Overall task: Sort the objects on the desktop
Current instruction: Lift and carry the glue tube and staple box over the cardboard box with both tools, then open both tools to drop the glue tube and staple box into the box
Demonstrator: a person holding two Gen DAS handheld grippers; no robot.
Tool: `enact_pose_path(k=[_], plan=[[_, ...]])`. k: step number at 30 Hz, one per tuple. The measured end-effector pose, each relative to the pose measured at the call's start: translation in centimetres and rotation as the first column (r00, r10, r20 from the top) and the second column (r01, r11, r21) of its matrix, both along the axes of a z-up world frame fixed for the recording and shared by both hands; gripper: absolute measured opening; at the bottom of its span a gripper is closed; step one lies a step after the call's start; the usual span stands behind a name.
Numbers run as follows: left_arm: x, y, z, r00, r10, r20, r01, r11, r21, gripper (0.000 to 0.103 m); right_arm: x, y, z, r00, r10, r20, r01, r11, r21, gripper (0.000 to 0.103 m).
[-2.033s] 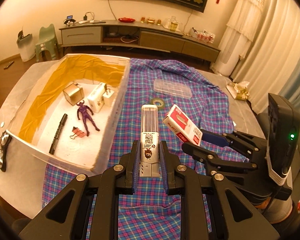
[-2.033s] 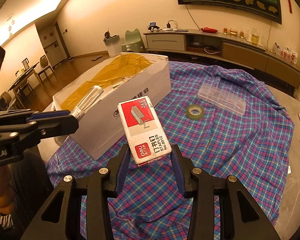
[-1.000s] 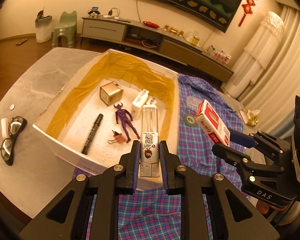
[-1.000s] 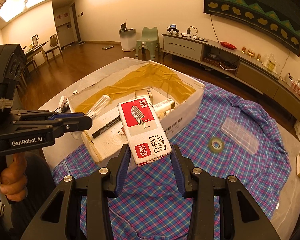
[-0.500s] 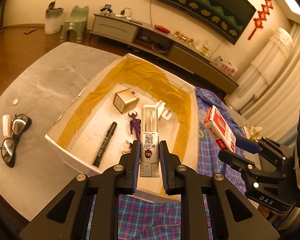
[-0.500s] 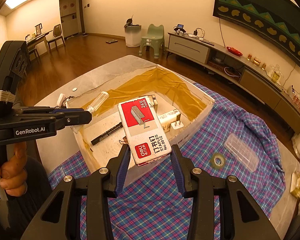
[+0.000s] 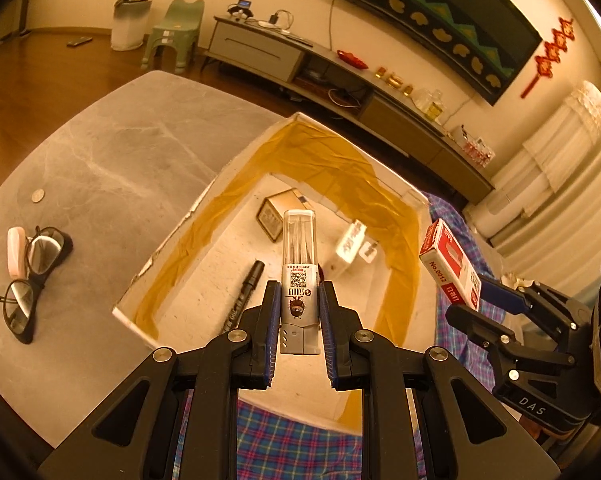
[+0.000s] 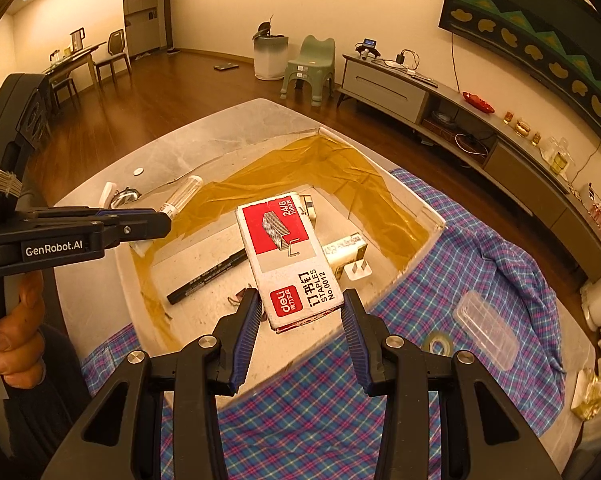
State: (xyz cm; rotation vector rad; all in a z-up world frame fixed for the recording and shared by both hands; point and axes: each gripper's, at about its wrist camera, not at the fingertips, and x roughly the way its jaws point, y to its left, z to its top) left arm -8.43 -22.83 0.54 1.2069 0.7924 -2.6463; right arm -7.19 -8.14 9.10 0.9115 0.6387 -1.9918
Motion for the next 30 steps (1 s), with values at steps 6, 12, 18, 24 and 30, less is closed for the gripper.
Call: enact_pose_path(k=[6, 12, 18, 24, 30], plan=[[-1.5, -0.8, -0.5, 1.0, 0.009, 0.019, -0.009, 1.0, 0.021, 0.02, -1.3, -1.9, -0.3, 1.0, 0.007, -0.01, -0.007, 0.999, 0.035, 0.043], [-3.1, -1.6, -0.6, 0.999, 0.018, 0.042, -0.02, 0.999, 0.03, 0.02, -3.0, -4.0, -0.8, 1.0, 0.006, 0.001, -0.006, 0.998, 0.065, 0.043], [-5.0, -2.5, -0.9, 0.998, 0.024, 0.05, -0.028, 0.996, 0.085, 0.02, -5.4, -6.3, -1.8, 0.999, -0.011, 0.036, 0.008, 0.995, 0.096, 0.043], [-6.7, -3.2, -2.3, 0.996, 0.028, 0.083, -0.04, 0.989, 0.144, 0.02, -7.8, -8.4, -3.3, 0.996, -0.049, 0.069, 0.04, 0.99, 0.134, 0.043], [-7.7, -3.7, -3.2, 0.993, 0.037, 0.111, -0.054, 0.986, 0.159, 0.02, -10.3, -10.9, -4.9, 0.993, -0.083, 0.086, 0.064, 0.978, 0.198, 0.043]])
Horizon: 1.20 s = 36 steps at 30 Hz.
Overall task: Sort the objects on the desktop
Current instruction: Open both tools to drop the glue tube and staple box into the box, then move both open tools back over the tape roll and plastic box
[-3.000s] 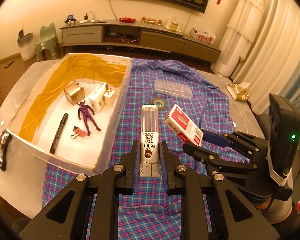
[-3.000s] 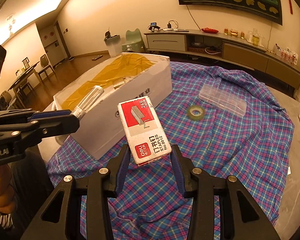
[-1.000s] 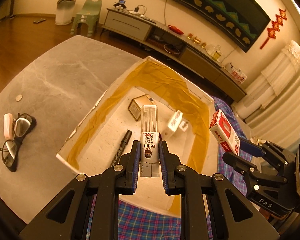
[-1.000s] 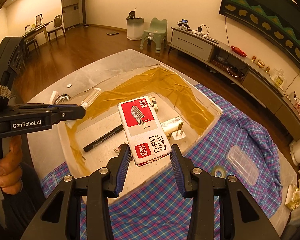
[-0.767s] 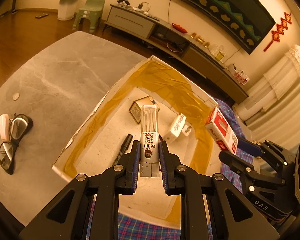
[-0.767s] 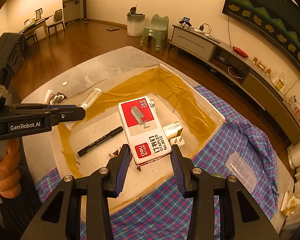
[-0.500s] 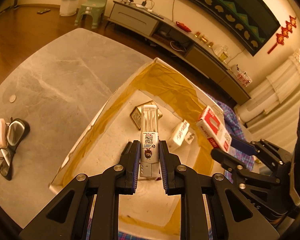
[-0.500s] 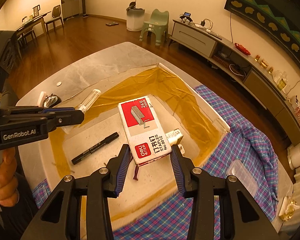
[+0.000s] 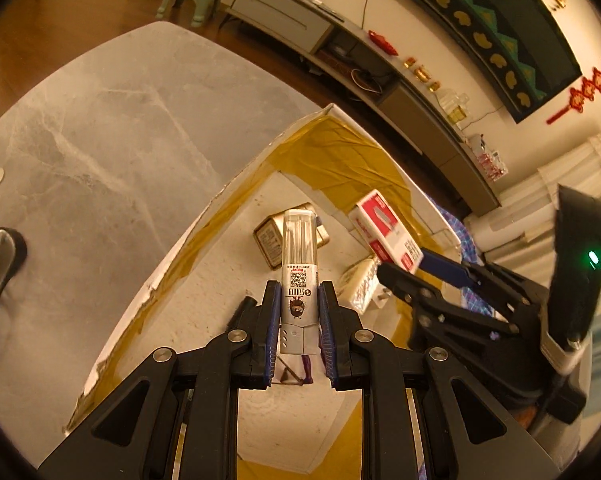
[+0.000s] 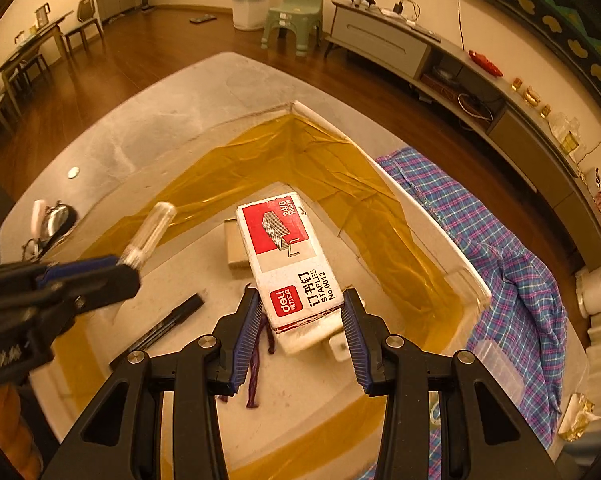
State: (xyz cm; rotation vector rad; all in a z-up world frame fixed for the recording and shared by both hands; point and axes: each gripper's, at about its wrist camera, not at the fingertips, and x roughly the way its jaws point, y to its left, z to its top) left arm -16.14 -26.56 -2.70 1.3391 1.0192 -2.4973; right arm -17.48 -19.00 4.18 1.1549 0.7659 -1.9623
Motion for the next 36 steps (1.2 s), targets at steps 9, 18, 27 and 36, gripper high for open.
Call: enact_pose_path(k=[9, 18, 27, 36], plan=[[-0.8, -0.7, -0.8, 1.0, 0.001, 0.005, -0.001, 1.0, 0.012, 0.02, -3.5, -2.9, -3.0, 0.997, -0.052, 0.052, 0.048, 0.996, 0.08, 0.043], [-0.9, -0.9, -1.2, 1.0, -0.006, -0.006, 0.006, 1.0, 0.013, 0.029, -4.9, -3.9, -3.7, 0.994, -0.094, 0.061, 0.088, 0.991, 0.1, 0.056], [0.5, 0.7, -0.5, 0.999, -0.027, -0.022, 0.024, 0.994, -0.11, 0.03, -3.2, -2.2, -2.1, 0.997, -0.05, 0.063, 0.044, 0.995, 0.09, 0.058], [2.6, 4.0, 2.0, 0.997, -0.066, -0.037, 0.054, 0.963, -0.264, 0.03, 0.5, 0.5, -1.1, 0.999, 0.035, 0.039, -0.039, 0.991, 0.13, 0.06]])
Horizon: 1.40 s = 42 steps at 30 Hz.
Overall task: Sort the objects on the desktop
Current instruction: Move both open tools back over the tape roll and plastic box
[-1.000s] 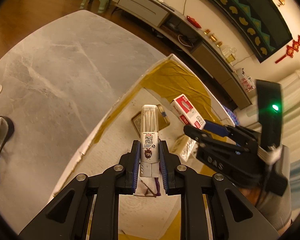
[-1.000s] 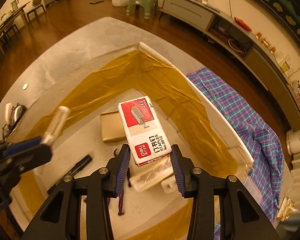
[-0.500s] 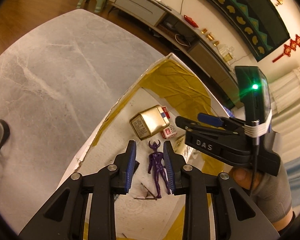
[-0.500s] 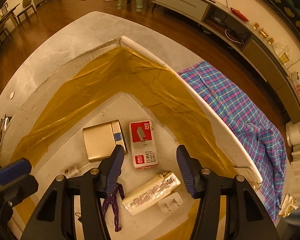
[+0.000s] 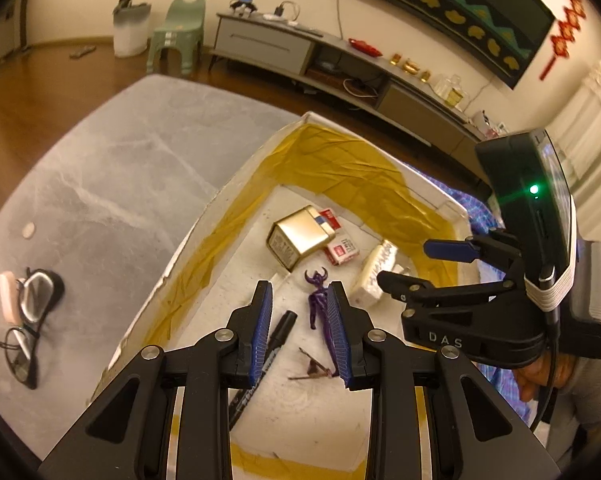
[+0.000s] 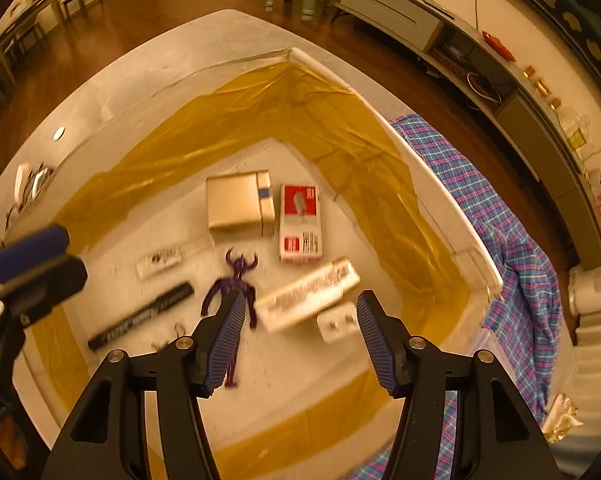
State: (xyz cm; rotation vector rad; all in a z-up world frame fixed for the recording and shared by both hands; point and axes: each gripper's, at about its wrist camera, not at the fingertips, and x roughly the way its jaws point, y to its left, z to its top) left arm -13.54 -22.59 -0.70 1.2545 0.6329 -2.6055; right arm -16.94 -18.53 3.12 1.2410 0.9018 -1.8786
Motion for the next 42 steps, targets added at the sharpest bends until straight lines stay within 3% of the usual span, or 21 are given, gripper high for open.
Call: enact_pose_path(k=[15, 22, 33, 42], plan=[[4.0, 3.5, 2.9, 0.999, -0.03, -0.015, 0.028, 0.993, -0.113, 0.03, 3.9, 4.0, 3.1, 0.996, 0.066, -0.057, -0.068, 0.997, -0.024, 0.064], [5.3, 5.6, 4.3, 0.997, -0.067, -0.037, 0.062, 0.989, -0.132, 0.033, 5.8, 6.3, 4.2, 0.991, 0.091, -0.098, -0.096, 0.994, -0.045, 0.065], [6.6, 10.0, 5.3, 0.991, -0.134, -0.029, 0.127, 0.975, -0.181, 0.038, 7.8, 10.9, 5.7, 0.984, 0.081, -0.157, -0.103, 0.985, -0.136, 0.069], [6.9, 14.5, 5.3, 0.979, -0.203, -0.026, 0.193, 0.959, -0.207, 0.038, 8.5, 15.5, 6.1, 0.98, 0.038, -0.193, -0.091, 0.957, -0.274, 0.069]])
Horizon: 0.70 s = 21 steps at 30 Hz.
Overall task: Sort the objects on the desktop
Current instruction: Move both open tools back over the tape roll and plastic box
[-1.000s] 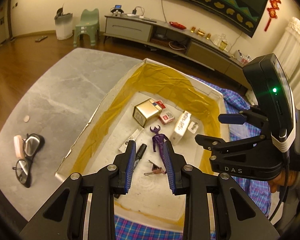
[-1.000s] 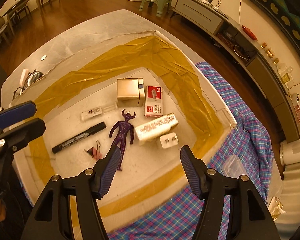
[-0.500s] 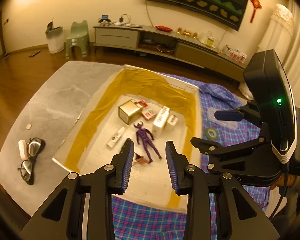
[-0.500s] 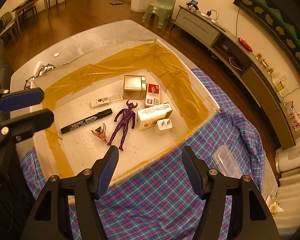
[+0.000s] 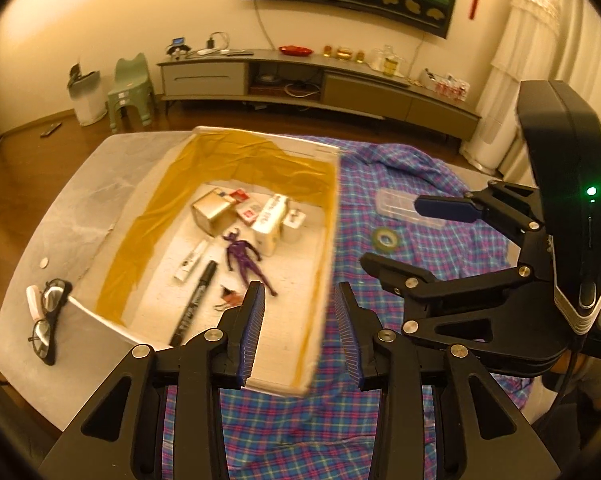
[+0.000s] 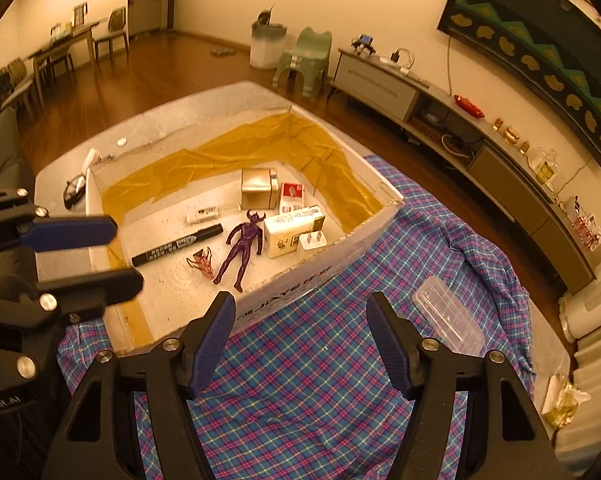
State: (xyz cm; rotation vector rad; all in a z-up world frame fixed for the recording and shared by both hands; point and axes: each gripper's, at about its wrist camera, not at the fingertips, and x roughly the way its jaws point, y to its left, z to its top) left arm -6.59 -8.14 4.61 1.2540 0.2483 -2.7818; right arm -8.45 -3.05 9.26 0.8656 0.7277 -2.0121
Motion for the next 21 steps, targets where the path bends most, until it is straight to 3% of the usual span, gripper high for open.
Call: enact_pose_path(k=[9, 21], plan=[[-1.5, 4.5, -1.3, 0.996, -0.084, 0.033, 0.084, 0.996, -0.016, 0.038, -1.7, 7.3, -1.7, 0.994, -0.091, 0.063, 0.101, 0.978, -0.18, 0.069], [-7.5, 10.3, -4.7, 0.976, -0.183, 0.115, 0.185, 0.983, -0.009, 0.039, -8.9, 15.8, -7.7, 0.936, -0.276, 0.219, 0.316, 0.933, -0.171, 0.069]])
